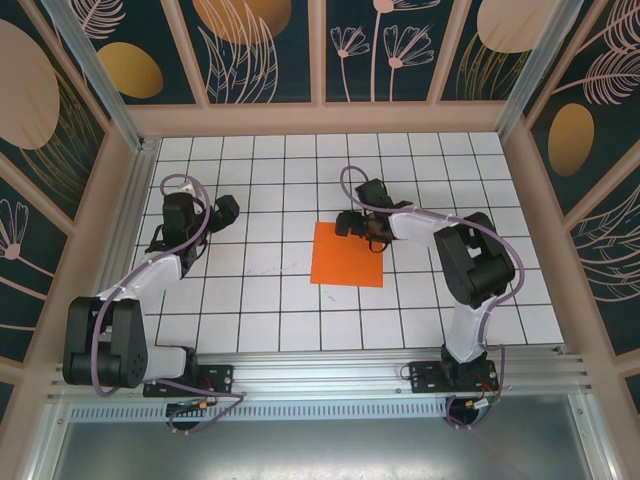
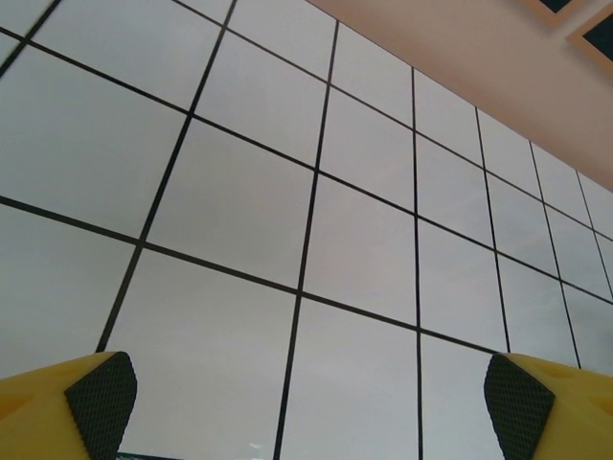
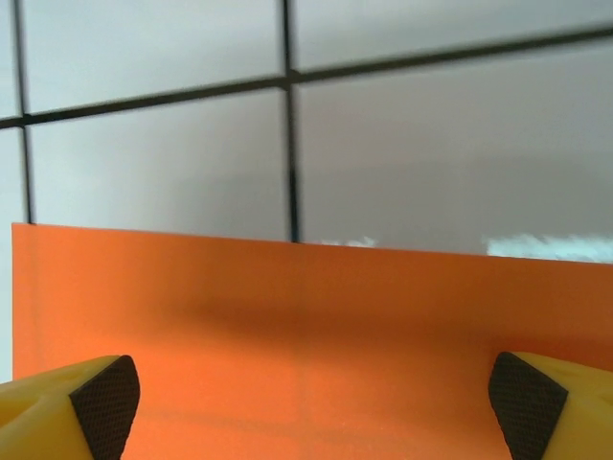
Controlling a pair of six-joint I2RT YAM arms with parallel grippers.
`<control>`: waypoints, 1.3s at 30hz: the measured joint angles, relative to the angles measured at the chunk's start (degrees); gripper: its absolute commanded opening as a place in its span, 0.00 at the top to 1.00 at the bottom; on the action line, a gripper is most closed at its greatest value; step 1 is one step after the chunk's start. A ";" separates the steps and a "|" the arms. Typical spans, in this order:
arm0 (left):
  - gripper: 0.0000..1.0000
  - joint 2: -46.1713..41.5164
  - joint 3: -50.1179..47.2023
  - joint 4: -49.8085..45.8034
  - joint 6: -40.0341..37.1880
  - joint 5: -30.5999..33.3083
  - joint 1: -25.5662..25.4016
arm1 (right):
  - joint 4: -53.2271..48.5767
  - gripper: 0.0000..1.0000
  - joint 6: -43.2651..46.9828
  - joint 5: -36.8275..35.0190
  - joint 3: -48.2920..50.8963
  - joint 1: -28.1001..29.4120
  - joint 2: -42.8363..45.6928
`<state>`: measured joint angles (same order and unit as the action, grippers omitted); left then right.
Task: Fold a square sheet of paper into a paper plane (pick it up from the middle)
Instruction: Rotate the square sheet of paper at the center of the table, then first fold in half a square sheet of paper at the center of the table.
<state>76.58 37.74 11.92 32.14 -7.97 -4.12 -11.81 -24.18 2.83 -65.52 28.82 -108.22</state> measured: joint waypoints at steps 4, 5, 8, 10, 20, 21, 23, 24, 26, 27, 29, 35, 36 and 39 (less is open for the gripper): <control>0.08 -0.02 0.00 -1.55 2.21 -2.95 -1.22 | 0.39 0.04 1.11 2.23 -3.23 0.02 -1.55; 0.08 0.00 0.00 -2.01 2.91 -3.50 -2.12 | 0.31 0.03 0.61 2.16 -3.87 0.00 -1.38; 0.11 0.68 0.11 -2.58 5.29 -4.74 -6.54 | 0.04 0.03 -1.88 1.66 -4.09 -0.02 0.81; 0.14 2.16 0.52 -2.75 7.30 -5.81 -9.79 | -0.63 0.04 -3.19 1.27 -3.56 -0.28 3.32; 0.38 14.23 6.73 0.37 19.12 -9.92 -24.72 | -7.63 0.11 -3.96 1.84 1.51 -2.03 7.93; 0.40 15.52 7.52 0.98 19.76 -10.27 -25.51 | -7.96 0.10 -3.74 2.01 1.51 -1.97 7.87; 0.48 18.67 9.55 2.03 21.46 -10.86 -26.88 | -8.15 0.10 -3.54 2.29 1.51 -1.81 7.63; 0.52 20.02 10.45 2.19 22.12 -11.08 -27.34 | -8.15 0.10 -3.52 2.49 1.51 -1.77 7.39; 0.61 22.73 11.98 3.08 23.39 -11.21 -28.06 | -8.15 0.10 -3.30 3.13 1.51 -1.55 6.62; 0.65 23.78 12.48 3.26 23.80 -11.26 -28.28 | -8.15 0.11 -3.30 3.26 1.51 -1.42 6.29; 0.70 26.01 13.35 3.48 24.63 -11.37 -28.63 | -8.17 0.12 -3.15 3.45 1.51 -0.98 5.35; 0.76 30.27 14.97 2.97 24.96 -11.56 -29.14 | -9.16 0.12 -3.15 3.67 0.76 0.39 2.99; 0.77 30.62 15.30 2.62 24.92 -11.56 -29.20 | -9.38 0.11 -3.15 3.63 0.66 0.59 2.78; 0.82 31.21 16.17 1.44 24.44 -11.52 -29.33 | -9.99 0.10 -3.15 3.15 -0.17 1.11 2.19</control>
<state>107.79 53.91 13.37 56.58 -19.49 -33.45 -21.80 -27.33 5.98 -65.69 29.93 -106.04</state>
